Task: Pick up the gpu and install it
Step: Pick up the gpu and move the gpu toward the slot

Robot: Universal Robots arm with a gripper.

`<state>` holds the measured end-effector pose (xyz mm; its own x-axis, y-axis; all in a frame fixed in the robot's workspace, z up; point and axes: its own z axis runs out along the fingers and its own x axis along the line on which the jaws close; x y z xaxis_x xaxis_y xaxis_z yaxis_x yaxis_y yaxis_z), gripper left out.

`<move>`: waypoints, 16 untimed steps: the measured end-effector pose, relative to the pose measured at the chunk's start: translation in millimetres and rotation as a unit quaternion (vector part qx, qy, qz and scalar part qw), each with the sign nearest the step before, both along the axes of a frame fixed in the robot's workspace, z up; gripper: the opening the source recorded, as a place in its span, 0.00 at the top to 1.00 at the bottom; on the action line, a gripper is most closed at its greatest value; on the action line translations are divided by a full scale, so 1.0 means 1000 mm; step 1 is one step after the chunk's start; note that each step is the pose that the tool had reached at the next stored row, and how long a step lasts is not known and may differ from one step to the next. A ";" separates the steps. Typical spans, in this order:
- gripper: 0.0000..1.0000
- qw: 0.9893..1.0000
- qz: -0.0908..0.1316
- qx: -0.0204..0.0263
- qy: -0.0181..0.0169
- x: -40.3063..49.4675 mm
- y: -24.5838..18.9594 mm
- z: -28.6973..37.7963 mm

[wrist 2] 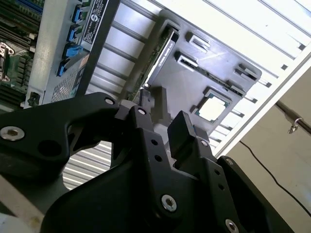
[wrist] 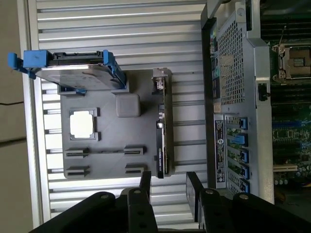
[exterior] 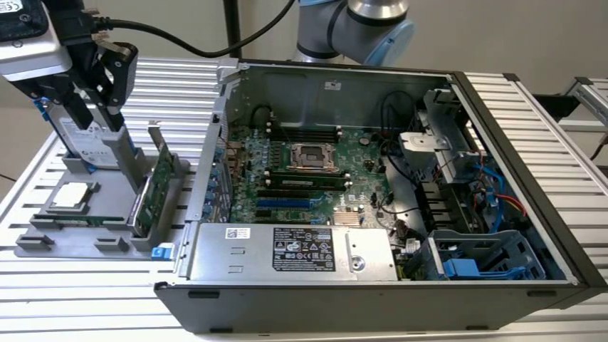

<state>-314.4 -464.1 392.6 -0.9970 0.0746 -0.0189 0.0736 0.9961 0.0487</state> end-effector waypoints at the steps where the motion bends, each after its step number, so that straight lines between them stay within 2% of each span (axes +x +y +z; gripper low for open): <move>1: 0.00 1.000 0.000 0.000 0.000 0.0000 0.0000 0.0000; 8: 0.00 1.000 0.000 0.000 0.000 0.0000 -0.0001 -0.0008; 16: 0.00 1.000 0.000 0.000 0.000 0.0000 -0.0001 -0.0101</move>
<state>-314.4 -464.1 382.5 -0.9970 0.0745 -0.0190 0.0735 0.9961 0.0487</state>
